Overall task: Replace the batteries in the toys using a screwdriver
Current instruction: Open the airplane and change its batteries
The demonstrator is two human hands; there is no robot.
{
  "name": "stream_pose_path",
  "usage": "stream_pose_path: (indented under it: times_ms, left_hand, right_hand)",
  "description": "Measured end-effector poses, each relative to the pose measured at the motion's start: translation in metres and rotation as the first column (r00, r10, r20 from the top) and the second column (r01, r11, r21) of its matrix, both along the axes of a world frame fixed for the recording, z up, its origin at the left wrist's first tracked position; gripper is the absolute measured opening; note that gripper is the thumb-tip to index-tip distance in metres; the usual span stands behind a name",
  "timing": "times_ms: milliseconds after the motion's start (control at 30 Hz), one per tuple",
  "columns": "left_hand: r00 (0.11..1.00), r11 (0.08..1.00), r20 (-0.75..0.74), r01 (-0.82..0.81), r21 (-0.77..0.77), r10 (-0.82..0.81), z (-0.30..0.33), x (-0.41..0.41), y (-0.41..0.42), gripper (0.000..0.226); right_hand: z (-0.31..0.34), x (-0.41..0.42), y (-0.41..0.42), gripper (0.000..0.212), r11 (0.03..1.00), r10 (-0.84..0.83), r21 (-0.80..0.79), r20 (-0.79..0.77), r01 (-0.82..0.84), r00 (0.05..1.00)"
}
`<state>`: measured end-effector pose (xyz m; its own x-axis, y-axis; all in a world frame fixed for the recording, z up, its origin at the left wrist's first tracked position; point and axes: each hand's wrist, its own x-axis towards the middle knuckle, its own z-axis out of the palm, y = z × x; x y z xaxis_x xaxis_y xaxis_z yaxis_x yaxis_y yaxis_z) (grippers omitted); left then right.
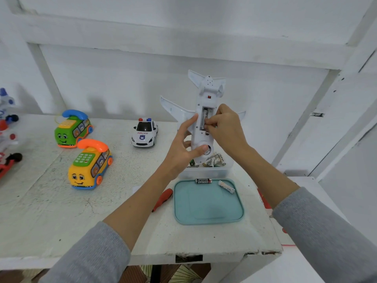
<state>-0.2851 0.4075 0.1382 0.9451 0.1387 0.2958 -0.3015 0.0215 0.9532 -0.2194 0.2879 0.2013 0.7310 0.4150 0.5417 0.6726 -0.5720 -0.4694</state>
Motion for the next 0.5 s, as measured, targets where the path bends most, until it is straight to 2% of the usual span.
stream_pose_path:
  times_ms: [167,367,433,500]
  left_hand:
    - [1.0,1.0,0.025,0.0,-0.015,0.0,0.0015,0.0007,-0.0014,0.078]
    - [1.0,0.999,0.021,-0.009,-0.043,0.01,-0.0035,0.0019,-0.0035,0.076]
    - [1.0,0.999,0.019,-0.004,-0.047,0.005,-0.0049,0.0033,-0.0022,0.077]
    - [1.0,0.999,0.011,0.002,-0.054,-0.001,-0.004,0.0056,0.0005,0.079]
  right_hand:
    - [0.0018,0.0042,0.0014,0.01,1.0,-0.008,-0.027,0.042,0.009,0.999]
    - [-0.0005,0.0081,0.0079,0.016,0.976,-0.036,-0.209,0.118,0.06,0.992]
    - [-0.0004,0.0091,0.0069,0.014,0.983,-0.005,-0.183,0.103,0.024,0.995]
    - [0.0027,0.0096,0.0004,0.012,0.996,0.055,-0.069,0.016,-0.054,0.998]
